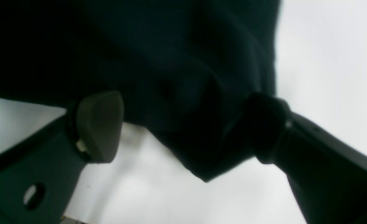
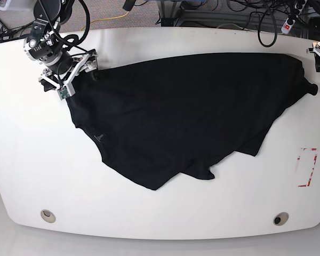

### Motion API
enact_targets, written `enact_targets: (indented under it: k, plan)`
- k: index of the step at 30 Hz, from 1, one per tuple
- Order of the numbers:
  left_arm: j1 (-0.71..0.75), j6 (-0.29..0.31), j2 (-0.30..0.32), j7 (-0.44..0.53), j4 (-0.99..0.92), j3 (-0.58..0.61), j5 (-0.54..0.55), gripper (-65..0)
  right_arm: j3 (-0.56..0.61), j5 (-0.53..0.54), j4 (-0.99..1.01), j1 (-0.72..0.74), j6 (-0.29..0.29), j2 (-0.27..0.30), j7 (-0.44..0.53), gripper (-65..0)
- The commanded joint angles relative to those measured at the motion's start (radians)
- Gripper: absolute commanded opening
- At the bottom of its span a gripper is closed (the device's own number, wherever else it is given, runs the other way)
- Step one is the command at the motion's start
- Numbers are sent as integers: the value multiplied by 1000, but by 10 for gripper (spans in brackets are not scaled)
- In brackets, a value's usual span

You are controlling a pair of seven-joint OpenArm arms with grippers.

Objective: Fold the T-shirt properly
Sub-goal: 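Release the shirt with the left gripper and regrasp its corner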

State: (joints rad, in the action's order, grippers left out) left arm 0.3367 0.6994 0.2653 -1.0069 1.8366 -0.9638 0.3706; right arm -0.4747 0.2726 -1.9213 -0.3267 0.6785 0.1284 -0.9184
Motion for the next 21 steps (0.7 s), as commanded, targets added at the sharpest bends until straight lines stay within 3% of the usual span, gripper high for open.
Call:
enact_targets:
  k: [1, 9, 13, 21]
  plan:
    - [-41, -1, 9, -31, -25, -5, 12, -275, -2, 3, -16, 11, -3, 15, 14, -65]
    - [-247, -1, -11, -212, -217, -100, 11, -272, 20, -3, -16, 36, -3, 17, 14, -65]
    - [-298, -1, -53, -240, -255, -146, 6, -272, 20, -3, -16, 36, -3, 17, 14, -65]
    - [-327, -1, -79, -270, -263, -157, 15, -272, 20, -3, -16, 36, -3, 18, 14, -65]
